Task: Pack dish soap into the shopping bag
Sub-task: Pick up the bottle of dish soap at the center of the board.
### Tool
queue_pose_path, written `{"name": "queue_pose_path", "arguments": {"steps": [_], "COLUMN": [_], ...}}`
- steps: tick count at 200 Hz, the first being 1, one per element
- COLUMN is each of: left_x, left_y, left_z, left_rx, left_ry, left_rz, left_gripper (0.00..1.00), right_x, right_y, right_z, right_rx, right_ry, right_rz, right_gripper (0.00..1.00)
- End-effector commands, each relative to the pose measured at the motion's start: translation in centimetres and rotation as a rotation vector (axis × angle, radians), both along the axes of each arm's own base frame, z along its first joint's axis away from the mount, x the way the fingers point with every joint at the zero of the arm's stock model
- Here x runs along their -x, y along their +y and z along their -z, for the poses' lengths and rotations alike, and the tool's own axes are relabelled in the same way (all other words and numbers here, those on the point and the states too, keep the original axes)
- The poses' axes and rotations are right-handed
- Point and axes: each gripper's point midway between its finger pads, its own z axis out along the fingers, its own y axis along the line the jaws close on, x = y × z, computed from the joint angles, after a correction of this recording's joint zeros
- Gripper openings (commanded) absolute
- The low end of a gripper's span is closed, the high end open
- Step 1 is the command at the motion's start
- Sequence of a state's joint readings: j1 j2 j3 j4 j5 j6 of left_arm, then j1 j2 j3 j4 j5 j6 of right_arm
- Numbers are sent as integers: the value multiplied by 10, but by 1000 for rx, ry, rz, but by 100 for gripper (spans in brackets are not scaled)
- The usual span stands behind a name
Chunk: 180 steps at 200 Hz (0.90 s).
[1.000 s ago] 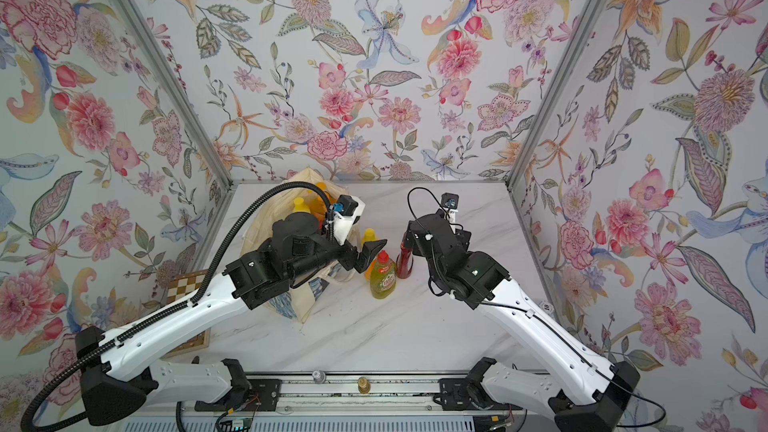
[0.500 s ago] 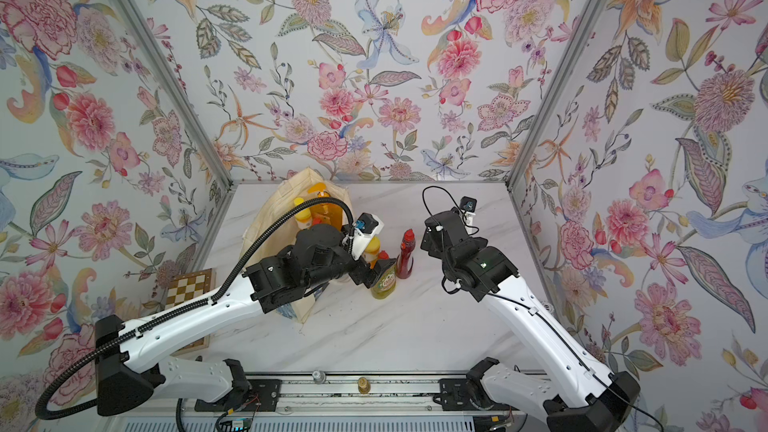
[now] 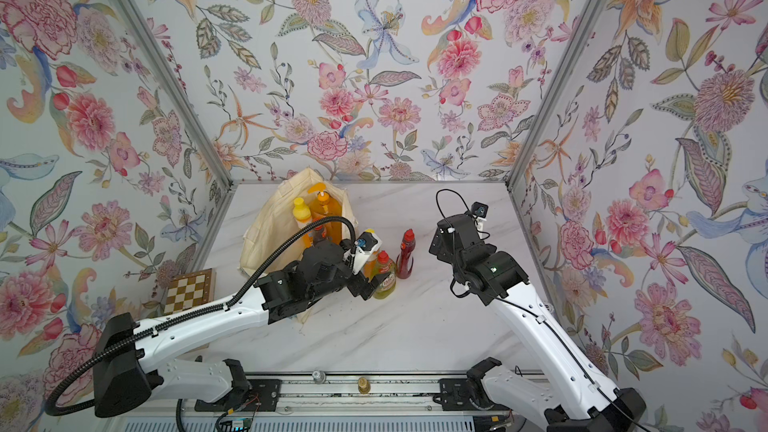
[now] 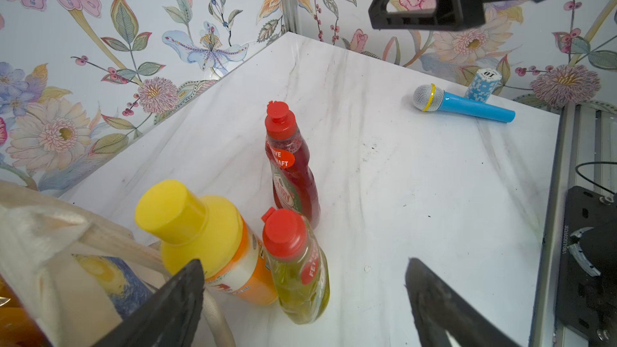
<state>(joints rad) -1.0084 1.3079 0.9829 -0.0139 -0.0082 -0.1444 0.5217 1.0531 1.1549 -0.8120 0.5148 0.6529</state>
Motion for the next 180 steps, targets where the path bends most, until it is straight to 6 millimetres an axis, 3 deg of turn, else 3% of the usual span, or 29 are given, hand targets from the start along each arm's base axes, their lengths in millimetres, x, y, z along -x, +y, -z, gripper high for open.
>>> {"name": "queue_pose_path", "arguments": {"steps": [1,45,180], "left_x": [4,9,-10], "left_y": [1,2,2], "left_z": [-17,-4,11], "left_rx": [57,53,94], "left_ry": [-63,-50,120], "left_rz": [16,39,15], "left_gripper": [95,94,87], "right_x": [3,2,0], "right_y": [-2,0,0], "right_z": [9,11,17], "right_rx": [1,-7,6], "right_ry": [32,39,60], "right_rz": [5,2,1], "right_gripper": [99,99,99]}}
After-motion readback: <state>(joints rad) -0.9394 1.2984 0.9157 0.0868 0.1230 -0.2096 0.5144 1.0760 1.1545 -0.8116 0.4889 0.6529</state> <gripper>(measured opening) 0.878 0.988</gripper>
